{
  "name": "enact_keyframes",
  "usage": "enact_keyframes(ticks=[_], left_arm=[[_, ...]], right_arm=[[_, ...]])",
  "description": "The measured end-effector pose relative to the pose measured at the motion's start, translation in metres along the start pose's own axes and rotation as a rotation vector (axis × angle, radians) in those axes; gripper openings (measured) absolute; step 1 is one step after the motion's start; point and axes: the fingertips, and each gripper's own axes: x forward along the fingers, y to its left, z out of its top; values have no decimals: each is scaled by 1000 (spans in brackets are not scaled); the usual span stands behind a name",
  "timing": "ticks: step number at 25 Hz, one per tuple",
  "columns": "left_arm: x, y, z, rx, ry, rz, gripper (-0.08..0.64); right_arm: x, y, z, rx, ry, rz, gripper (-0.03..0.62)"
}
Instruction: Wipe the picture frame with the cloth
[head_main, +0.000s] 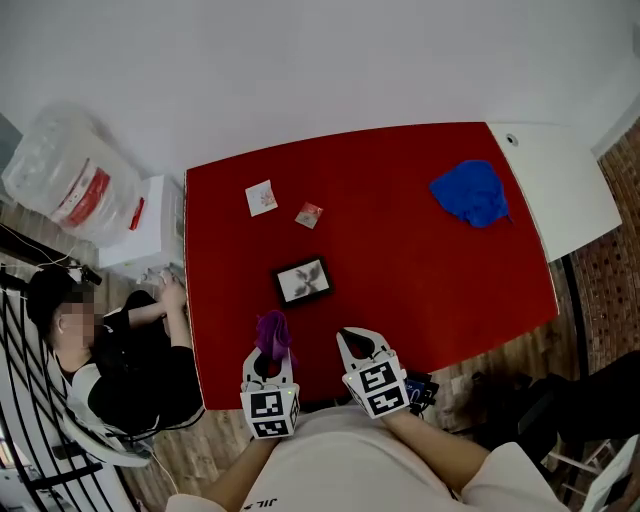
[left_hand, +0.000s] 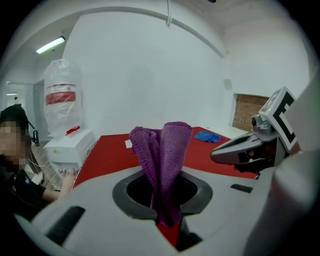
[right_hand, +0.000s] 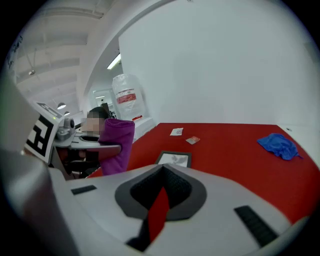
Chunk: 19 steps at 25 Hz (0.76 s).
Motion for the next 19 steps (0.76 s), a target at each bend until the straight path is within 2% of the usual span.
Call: enact_keyframes(ticks=[19], left_arm=[[-6,2,4,30,7,-34,61]], right_arm=[[8,10,4,-27,11,5,3]])
